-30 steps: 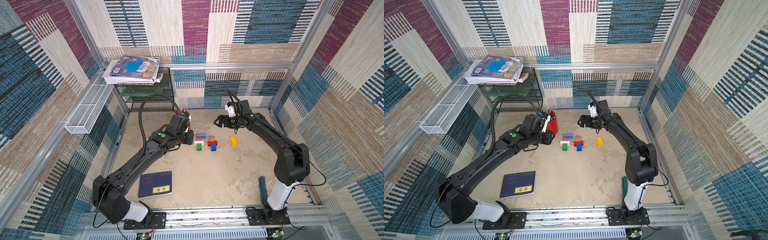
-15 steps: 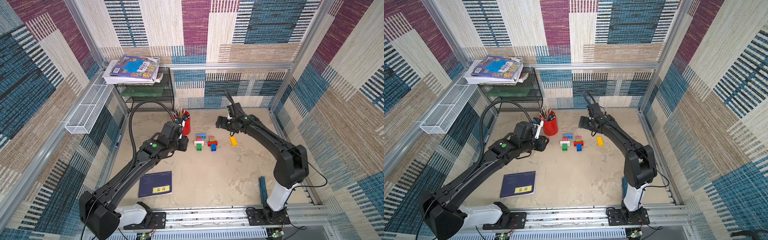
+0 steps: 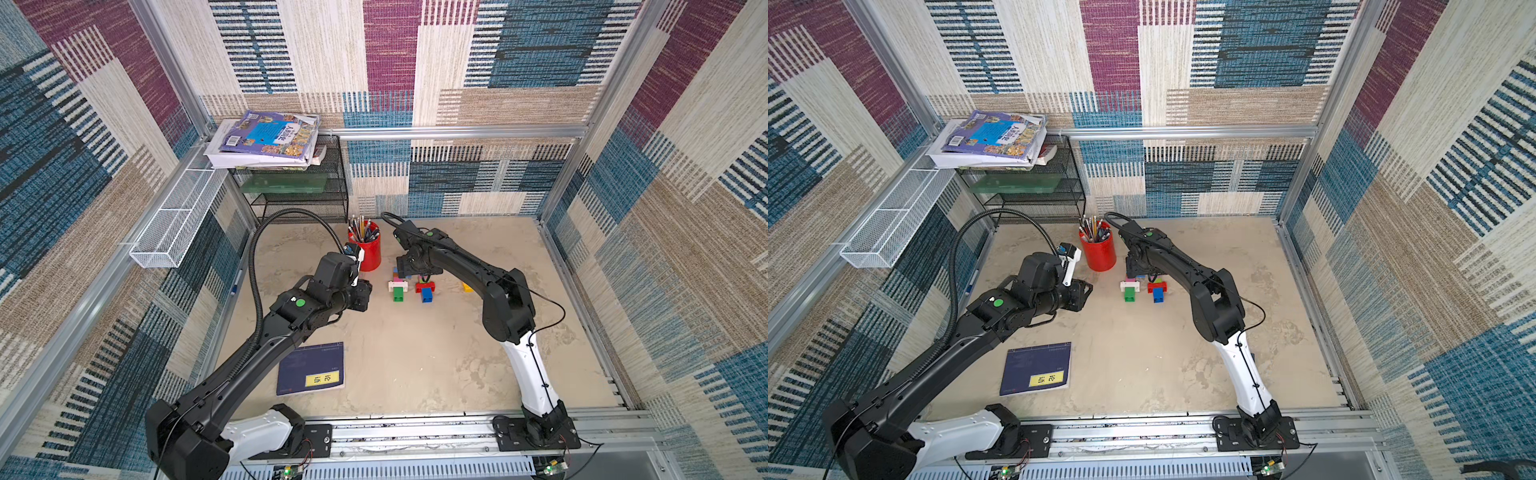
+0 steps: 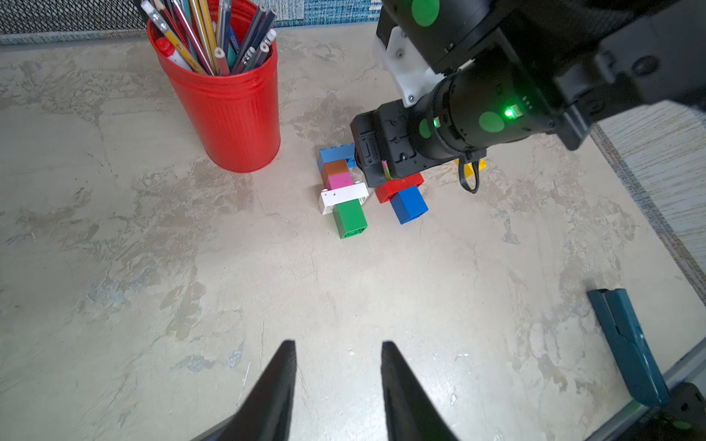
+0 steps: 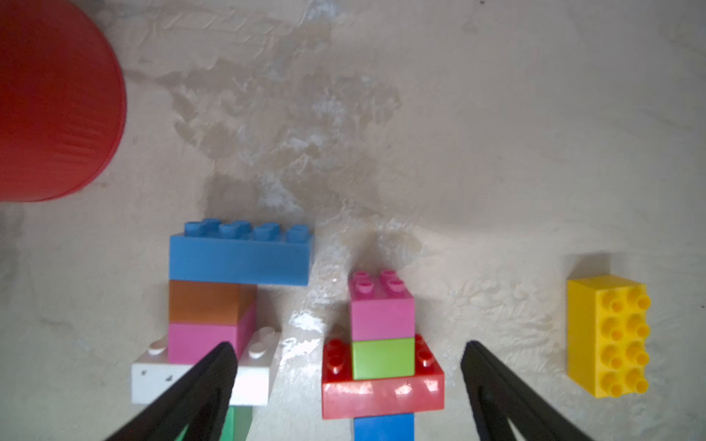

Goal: Assemble the letter f with lego
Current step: Pick up the lego brick from the center of the board.

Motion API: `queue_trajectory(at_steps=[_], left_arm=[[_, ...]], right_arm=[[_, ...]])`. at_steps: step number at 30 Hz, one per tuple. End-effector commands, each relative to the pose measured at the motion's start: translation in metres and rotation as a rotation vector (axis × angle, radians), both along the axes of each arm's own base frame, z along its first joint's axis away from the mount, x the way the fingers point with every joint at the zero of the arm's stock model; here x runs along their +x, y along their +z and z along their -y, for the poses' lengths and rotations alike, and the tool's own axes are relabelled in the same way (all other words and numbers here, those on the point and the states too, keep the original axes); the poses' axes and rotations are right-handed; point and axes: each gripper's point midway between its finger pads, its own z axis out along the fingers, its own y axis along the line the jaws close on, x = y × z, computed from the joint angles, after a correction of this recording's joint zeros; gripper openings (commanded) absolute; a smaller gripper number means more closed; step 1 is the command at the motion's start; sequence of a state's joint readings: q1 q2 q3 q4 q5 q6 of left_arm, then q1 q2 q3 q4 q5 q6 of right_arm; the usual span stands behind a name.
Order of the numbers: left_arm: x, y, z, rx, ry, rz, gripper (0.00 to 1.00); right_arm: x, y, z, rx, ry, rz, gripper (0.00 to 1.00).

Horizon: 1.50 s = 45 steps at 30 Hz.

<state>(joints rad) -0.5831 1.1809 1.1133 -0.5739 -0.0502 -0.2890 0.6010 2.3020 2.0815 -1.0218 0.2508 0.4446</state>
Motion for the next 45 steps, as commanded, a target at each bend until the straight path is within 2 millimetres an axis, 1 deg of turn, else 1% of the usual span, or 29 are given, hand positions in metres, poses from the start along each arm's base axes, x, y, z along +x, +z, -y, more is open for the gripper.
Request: queue_trajectory(at_steps=[1, 7, 10, 11, 12, 17, 21, 25, 28, 33, 36, 41, 45], left_arm=[[0.000, -0.004, -0.005, 0.042, -0.009, 0.011, 0.41], [0.001, -0.013, -0.002, 0.042, -0.011, -0.013, 0.41], [0.003, -0.013, 0.000, 0.035, -0.011, -0.016, 0.41], [0.003, -0.014, 0.000, 0.037, -0.012, -0.018, 0.41], [0.003, -0.015, 0.001, 0.034, -0.014, -0.021, 0.41], [0.004, -0.016, 0.003, 0.035, -0.016, -0.030, 0.41], [0.005, -0.016, 0.003, 0.033, -0.014, -0.030, 0.41], [0.005, -0.017, 0.002, 0.037, -0.011, -0.033, 0.41], [0.006, -0.020, 0.003, 0.041, -0.013, -0.038, 0.41], [0.008, -0.023, 0.004, 0.045, -0.017, -0.045, 0.41], [0.008, -0.023, 0.005, 0.045, -0.020, -0.045, 0.41], [0.009, -0.025, 0.006, 0.045, -0.022, -0.050, 0.41], [0.008, -0.026, 0.006, 0.044, -0.024, -0.054, 0.41]], right_arm=[[0.002, 0.003, 0.000, 0.039, -0.008, -0.012, 0.95], [-0.003, -0.015, 0.015, 0.051, -0.013, -0.058, 0.95], [-0.005, -0.021, 0.019, 0.070, -0.006, -0.071, 0.95], [-0.007, -0.024, 0.019, 0.073, -0.002, -0.076, 0.96], [-0.007, -0.025, 0.020, 0.079, 0.002, -0.079, 0.99], [-0.005, -0.029, 0.022, 0.092, 0.006, -0.084, 0.83], [-0.002, -0.031, 0.022, 0.096, 0.010, -0.087, 0.73], [0.004, -0.031, 0.021, 0.097, 0.016, -0.089, 0.70], [0.009, -0.033, 0.018, 0.096, 0.021, -0.093, 0.65], [0.015, -0.036, 0.020, 0.087, 0.010, -0.100, 0.56], [0.015, -0.040, 0.021, 0.085, 0.007, -0.109, 0.52], [0.013, -0.044, 0.022, 0.078, 0.005, -0.120, 0.49], [0.012, -0.046, 0.022, 0.080, 0.007, -0.128, 0.42]])
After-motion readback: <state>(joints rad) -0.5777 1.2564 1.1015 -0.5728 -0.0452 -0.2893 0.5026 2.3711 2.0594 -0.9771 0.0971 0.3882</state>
